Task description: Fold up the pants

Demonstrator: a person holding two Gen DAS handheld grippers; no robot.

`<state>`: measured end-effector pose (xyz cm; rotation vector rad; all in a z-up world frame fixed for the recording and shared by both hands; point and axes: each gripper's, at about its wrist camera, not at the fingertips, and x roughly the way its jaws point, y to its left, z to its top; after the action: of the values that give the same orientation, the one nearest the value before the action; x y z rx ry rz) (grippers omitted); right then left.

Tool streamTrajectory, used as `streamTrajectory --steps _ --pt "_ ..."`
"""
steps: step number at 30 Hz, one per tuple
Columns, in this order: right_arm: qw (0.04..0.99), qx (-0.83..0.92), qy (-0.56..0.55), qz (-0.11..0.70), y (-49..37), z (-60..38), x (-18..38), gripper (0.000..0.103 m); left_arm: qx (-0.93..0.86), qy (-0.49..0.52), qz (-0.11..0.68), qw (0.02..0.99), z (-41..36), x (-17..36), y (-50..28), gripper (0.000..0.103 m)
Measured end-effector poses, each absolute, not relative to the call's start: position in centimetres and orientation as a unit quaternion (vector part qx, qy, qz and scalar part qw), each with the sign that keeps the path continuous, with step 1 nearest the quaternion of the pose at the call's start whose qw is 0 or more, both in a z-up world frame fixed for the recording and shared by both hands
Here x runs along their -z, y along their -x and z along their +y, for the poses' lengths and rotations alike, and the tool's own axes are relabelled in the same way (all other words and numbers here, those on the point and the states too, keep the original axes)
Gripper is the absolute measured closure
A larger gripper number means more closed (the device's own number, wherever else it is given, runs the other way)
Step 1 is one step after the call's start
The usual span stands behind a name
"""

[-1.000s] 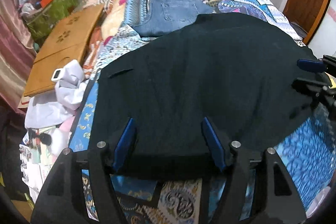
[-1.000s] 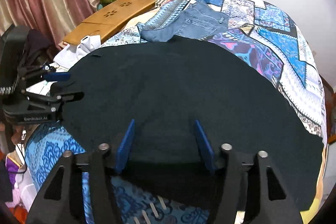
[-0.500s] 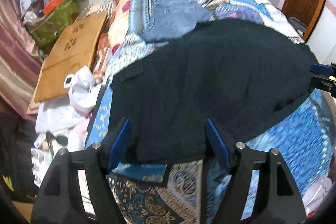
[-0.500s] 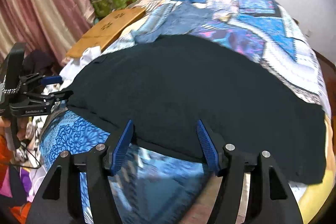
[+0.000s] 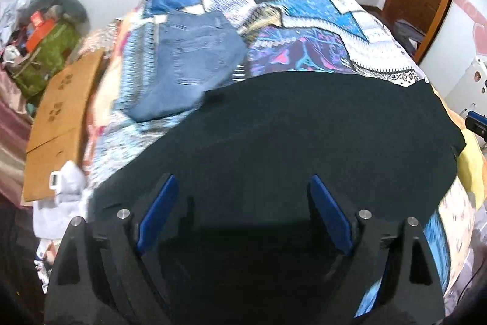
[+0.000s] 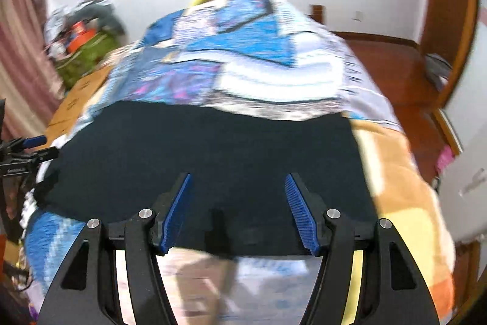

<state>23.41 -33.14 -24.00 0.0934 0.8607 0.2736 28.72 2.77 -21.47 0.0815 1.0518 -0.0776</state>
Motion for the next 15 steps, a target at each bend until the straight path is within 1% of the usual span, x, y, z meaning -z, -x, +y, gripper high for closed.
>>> streamTrajectory --steps 4,6,8,10,13,14,15 --pt "0.896 -0.097 -0.059 0.428 -25.9 -36.6 25.2 0.044 0.049 -0.034 0.530 0.846 0.7 23.5 -31.9 0.014" --pt "0.894 -0.084 -0.066 0.435 -27.4 -37.9 25.9 0.044 0.061 -0.018 0.536 0.842 -0.1 23.9 -33.1 0.011" --pt "0.894 -0.079 -0.068 0.436 -28.7 -38.5 26.4 0.044 0.072 -0.011 0.546 0.834 -0.8 24.1 -34.1 0.010" --pt "0.892 -0.074 -0.065 0.442 -30.3 -39.0 27.3 0.044 0.079 -0.016 0.550 0.831 -1.7 24.4 -35.0 0.008" --pt "0.887 -0.078 -0.064 0.450 -32.8 -39.5 28.6 0.044 0.081 -0.031 0.545 0.834 -2.9 24.9 -35.8 0.003" --pt "0.886 -0.079 -0.064 0.452 -33.6 -39.5 28.9 0.045 0.080 -0.034 0.541 0.836 -3.1 25.0 -35.9 0.001" --pt "0.886 -0.080 -0.063 0.453 -34.0 -39.5 29.2 0.048 0.079 -0.036 0.537 0.839 -3.2 25.2 -35.9 0.000"
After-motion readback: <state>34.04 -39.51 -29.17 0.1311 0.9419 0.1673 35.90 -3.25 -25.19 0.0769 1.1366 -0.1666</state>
